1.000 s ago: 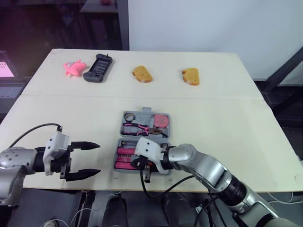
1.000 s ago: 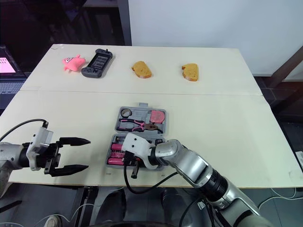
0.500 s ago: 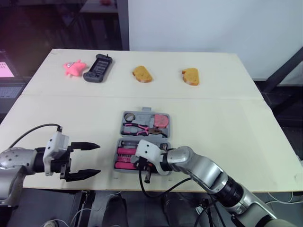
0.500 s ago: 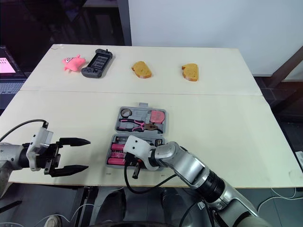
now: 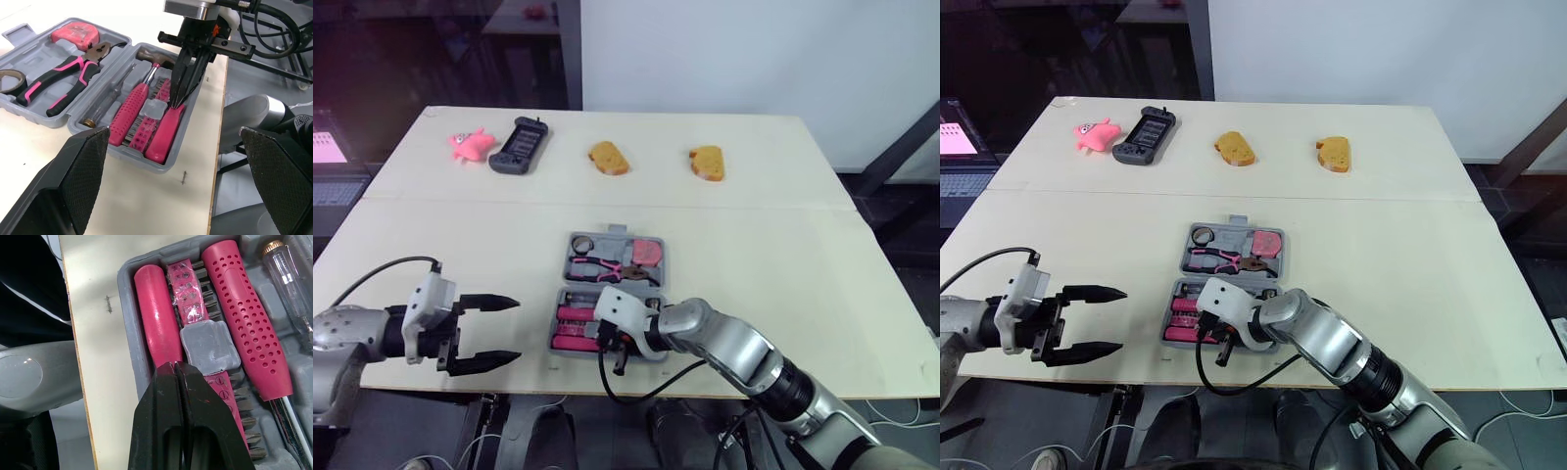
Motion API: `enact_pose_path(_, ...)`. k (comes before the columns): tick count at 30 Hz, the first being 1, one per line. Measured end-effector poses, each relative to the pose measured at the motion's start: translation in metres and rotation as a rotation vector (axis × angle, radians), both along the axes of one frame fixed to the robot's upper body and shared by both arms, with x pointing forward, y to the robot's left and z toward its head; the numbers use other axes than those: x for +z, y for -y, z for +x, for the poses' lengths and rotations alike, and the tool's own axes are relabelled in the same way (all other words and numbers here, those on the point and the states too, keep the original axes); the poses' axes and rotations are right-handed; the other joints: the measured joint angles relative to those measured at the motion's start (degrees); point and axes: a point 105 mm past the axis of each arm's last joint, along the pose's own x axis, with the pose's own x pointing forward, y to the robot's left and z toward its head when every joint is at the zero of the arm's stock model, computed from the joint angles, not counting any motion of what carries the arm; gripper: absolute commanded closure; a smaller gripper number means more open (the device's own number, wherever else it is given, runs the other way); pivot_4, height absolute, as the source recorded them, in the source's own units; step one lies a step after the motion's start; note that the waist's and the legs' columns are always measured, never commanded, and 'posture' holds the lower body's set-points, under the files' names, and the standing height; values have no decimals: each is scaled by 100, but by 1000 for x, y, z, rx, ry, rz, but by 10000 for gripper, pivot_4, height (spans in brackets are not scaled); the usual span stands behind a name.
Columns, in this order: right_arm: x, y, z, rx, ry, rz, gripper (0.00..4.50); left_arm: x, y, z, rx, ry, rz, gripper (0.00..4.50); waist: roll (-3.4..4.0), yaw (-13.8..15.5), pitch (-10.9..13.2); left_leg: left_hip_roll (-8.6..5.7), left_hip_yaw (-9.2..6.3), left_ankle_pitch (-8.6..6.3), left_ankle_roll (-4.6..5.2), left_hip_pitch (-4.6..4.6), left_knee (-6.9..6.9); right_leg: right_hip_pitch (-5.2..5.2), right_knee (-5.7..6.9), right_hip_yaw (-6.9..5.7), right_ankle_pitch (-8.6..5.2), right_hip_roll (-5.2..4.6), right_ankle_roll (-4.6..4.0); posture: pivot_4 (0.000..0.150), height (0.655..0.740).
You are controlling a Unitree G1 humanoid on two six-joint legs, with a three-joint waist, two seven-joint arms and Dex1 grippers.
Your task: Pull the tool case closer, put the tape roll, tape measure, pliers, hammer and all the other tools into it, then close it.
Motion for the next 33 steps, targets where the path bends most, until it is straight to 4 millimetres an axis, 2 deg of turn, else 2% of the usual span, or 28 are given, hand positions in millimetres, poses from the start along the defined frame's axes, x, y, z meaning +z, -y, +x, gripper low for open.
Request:
enact_pose_path(8,9,-5,-2,25,9,74,44371,2,0,2,4,12,1,0,1,-1,1,0,0,0,0,-26,-4,-8,0,0,2,0,2,1500,7395)
enact_pose_path(10,23,-7,-1,33,30,165,44371,2,0,4,13,17,1,0,0,3,4,0,0,0,0,-38,-3,-18,0,0,4,0,8,1500,7395)
enact_pose_path(12,49,-7,4,37,103,271,44371,2,-2,7,27,20,-2,0,2,6,5,0,0,0,0,-38,-5,-19,0,-1,10,0,19,1500,7395)
enact_pose_path(13,69,-3,7,38,152,339,44371,5,-2,11,40,33,-7,0,1,10,5,0,-1,0,0,-38,-6,-18,0,-1,10,1,19,1500,7395)
enact_pose_path(15,93,8,11,27,223,406,44371,6,-4,18,79,41,-10,0,0,26,5,0,0,0,0,-37,-5,-15,-1,-1,9,0,19,1500,7395)
enact_pose_path(17,103,31,19,-26,256,405,44371,3,-9,28,149,48,10,0,1,100,5,0,1,0,0,-37,-5,-16,-4,-1,6,0,14,1500,7395)
enact_pose_path(19,99,57,30,-120,251,364,44371,-5,-14,41,230,59,33,0,5,159,7,-1,1,0,0,-35,-4,-15,-4,-1,3,0,6,1500,7395)
enact_pose_path(22,69,107,45,-295,199,217,45000,-17,-22,67,383,56,22,9202,3,254,8,-2,1,0,0,-36,3,-12,-5,0,3,0,6,1500,7395)
enact_pose_path(25,27,153,52,-450,139,56,45000,-27,-24,86,465,44,9,24950,2,290,9,-2,5,0,0,-37,4,-12,-10,3,5,1,9,1500,7395)
enact_pose_path(28,4,164,54,-476,121,-19,45000,-36,-6,103,450,47,9,41465,8,274,9,-2,4,1,1,-35,3,-13,-7,3,13,2,23,1500,7395)
enact_pose_path(29,-2,163,54,-474,120,-36,45000,-41,2,107,428,47,22,44623,8,270,9,-2,4,1,1,-34,3,-11,-6,3,14,3,25,1500,7395)
enact_pose_path(33,-2,150,66,-483,151,-24,45000,-69,24,113,359,3,99,44623,4,173,6,-2,0,1,1,-23,7,5,-6,2,16,5,27,1500,7395)
